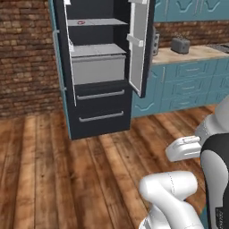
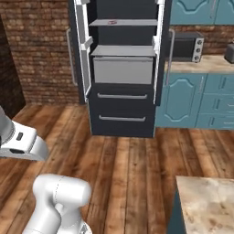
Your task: Gather the lemon and garlic from the fridge and place them on a tray on the dining counter. Then gather the chicken drumstick and steak from the fridge and place them on the other tray.
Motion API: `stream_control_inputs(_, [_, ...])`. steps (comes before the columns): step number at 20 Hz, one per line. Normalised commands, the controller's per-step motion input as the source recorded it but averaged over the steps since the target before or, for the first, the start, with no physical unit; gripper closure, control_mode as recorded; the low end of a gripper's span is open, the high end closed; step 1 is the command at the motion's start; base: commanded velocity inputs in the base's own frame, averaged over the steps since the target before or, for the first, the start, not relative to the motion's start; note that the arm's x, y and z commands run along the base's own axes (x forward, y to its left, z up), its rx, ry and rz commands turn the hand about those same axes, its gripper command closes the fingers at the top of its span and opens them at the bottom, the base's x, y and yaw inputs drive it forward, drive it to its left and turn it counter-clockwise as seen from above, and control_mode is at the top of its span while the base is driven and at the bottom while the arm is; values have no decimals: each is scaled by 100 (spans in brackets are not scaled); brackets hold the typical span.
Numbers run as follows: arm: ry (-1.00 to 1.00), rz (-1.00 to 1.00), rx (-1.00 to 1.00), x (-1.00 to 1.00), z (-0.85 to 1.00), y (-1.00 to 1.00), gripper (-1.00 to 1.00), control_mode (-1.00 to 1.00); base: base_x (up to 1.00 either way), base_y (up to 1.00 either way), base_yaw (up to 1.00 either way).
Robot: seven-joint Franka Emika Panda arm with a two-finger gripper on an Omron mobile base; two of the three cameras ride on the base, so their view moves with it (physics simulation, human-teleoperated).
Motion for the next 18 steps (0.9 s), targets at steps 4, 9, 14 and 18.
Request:
stream_control_inputs(4, [0, 0, 0, 0, 0, 0, -100, 100, 92, 0, 23])
stream_control_inputs(9, [0, 0, 0, 0, 0, 0, -100, 100, 73, -9, 17])
stream_control_inputs(14, [0, 0, 0, 0, 0, 0, -100, 100, 55, -19, 9])
stream_control_inputs(18, [0, 0, 0, 0, 0, 0, -100, 100, 44, -41, 2])
